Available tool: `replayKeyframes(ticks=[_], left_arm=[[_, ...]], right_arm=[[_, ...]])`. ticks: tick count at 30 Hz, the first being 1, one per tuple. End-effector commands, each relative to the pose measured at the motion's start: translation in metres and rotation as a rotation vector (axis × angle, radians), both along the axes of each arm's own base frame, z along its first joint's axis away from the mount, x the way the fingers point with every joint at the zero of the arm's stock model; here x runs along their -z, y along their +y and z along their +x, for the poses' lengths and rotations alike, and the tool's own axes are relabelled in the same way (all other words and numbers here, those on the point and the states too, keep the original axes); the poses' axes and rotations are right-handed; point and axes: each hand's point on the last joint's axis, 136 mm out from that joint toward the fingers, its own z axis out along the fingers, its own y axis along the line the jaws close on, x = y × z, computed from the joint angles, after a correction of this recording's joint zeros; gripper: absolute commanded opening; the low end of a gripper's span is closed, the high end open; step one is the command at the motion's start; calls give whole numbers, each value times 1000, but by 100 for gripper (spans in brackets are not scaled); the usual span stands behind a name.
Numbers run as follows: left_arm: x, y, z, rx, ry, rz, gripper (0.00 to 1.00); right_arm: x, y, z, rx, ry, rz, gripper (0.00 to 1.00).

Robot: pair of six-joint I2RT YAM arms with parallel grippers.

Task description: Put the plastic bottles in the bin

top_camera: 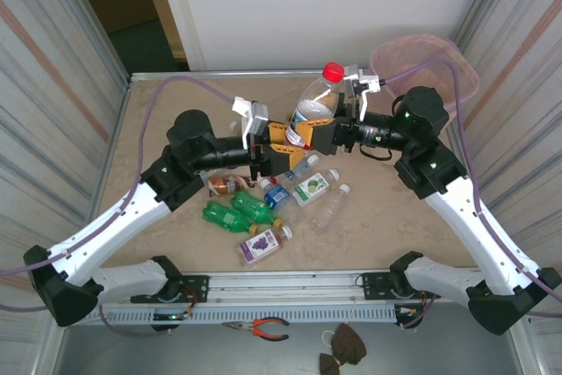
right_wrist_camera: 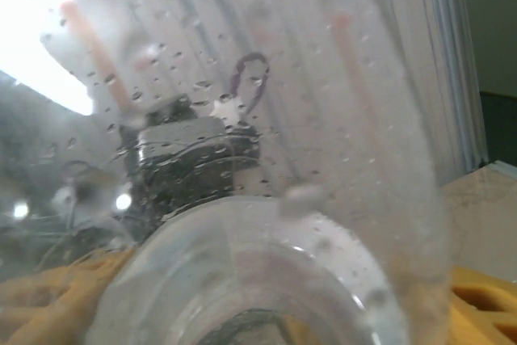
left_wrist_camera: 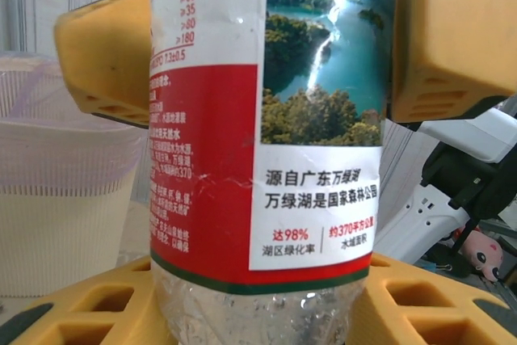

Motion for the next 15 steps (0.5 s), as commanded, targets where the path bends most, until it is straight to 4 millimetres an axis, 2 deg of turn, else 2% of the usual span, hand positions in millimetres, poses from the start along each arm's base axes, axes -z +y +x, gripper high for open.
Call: replayKeyframes(ticks=[1,7,13,15], left_arm=[[-24,2,-8,23,-77,-56,48],[-25,1,-8,26,-79,-60,53],[-25,3,-8,13,-84,-61,69],[-25,4,-9,11,-88,-56,72]], right_arm=[[-22,-3,-17,-35,-65,38,71],[-24,-3,-17,-22,-61,37,59],[-28,-6,-16,8,-68,42,55],[-29,-9,-13,37,-70,39,54]])
